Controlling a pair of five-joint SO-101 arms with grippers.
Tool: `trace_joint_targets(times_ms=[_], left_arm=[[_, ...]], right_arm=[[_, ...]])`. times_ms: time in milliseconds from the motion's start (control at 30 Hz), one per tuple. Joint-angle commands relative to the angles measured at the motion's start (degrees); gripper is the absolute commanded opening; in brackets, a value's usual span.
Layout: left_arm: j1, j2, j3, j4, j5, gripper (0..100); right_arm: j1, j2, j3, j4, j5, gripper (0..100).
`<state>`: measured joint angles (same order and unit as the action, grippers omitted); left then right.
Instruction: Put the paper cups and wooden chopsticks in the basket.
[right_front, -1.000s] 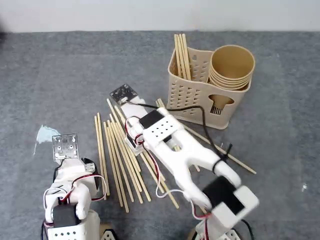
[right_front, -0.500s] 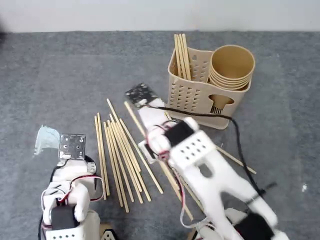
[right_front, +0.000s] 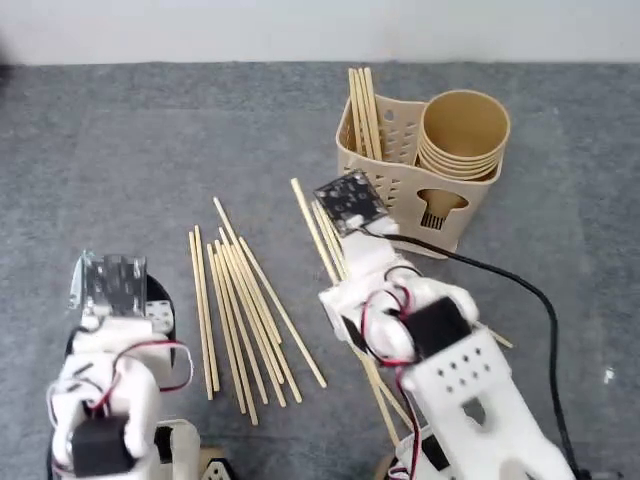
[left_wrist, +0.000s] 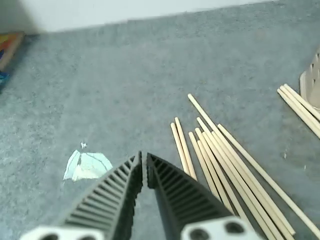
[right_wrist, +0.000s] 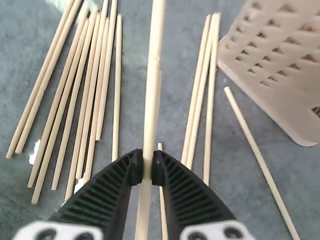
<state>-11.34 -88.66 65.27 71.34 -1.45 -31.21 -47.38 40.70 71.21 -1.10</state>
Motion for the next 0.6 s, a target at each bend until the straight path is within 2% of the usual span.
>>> trace_joint_targets(times_ms=[0,167,400,567], left_arm=[[0.5,18.0,-12.9,2.4,-0.5,2],[1.0,36.0,-22.9,5.1,-2.9,2],[7.0,53.0,-27.6,4.2,-3.4,2],[7.3,62.2,-27.7,-1.1,-3.1,11]], right_arm=[[2.1,-5.6,0.6,0.3,0.7,0.7],[3.7,-9.0,3.1,0.0,0.3,0.7],[6.8,-10.6,3.9,0.0,0.2,0.7],[8.7,-10.7,3.9,0.3,0.3,0.7]])
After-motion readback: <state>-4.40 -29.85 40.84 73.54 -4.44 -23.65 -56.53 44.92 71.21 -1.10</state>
